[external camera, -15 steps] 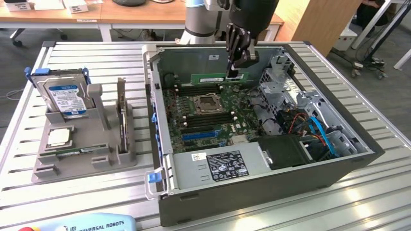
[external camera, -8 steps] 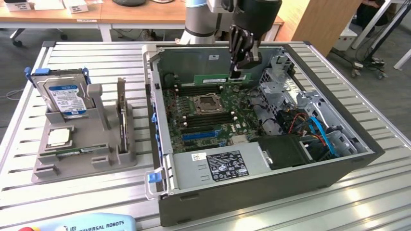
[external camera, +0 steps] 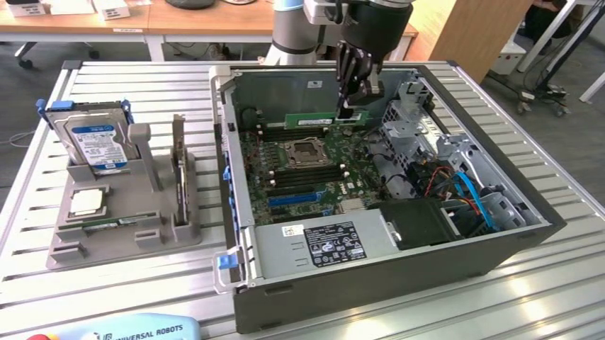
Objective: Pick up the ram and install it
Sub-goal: 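Pick up the ram and move it above insertion slot, then insert the ram into the slot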
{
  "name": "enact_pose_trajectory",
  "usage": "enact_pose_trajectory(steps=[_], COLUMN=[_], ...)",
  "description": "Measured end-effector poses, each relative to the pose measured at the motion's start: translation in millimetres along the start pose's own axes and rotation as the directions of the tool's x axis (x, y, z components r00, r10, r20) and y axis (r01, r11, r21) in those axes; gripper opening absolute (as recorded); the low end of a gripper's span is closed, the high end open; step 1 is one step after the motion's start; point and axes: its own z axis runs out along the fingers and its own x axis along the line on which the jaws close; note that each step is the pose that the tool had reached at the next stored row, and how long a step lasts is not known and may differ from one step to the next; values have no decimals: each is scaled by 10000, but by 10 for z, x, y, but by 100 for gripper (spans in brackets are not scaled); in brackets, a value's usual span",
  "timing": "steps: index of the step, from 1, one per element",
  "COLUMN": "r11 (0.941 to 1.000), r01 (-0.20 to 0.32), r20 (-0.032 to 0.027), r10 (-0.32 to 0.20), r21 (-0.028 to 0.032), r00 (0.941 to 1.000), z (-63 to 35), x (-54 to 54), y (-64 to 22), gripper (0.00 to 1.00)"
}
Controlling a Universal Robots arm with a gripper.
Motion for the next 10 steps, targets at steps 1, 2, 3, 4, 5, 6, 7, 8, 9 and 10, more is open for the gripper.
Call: enact_pose_trajectory(steps=[1,2,3,4,5,6,7,8,9,10], r11=[10000,10000,10000,10000,10000,10000,10000,10000,10000,10000], r01=[0,0,0,0,0,0,0,0,0,0], r20=[0,1,1,1,2,2,2,1,2,2], r10=[0,0,0,0,0,0,0,0,0,0], r21=[1,1,0,1,1,1,1,1,1,0], r00=[10000,10000,10000,10000,10000,10000,10000,10000,10000,10000], z=[0,1,1,1,1,1,1,1,1,1], x=[0,0,0,0,0,0,0,0,0,0], y=[0,0,0,0,0,0,0,0,0,0], gripper=[11,11,11,11,11,11,11,11,11,11])
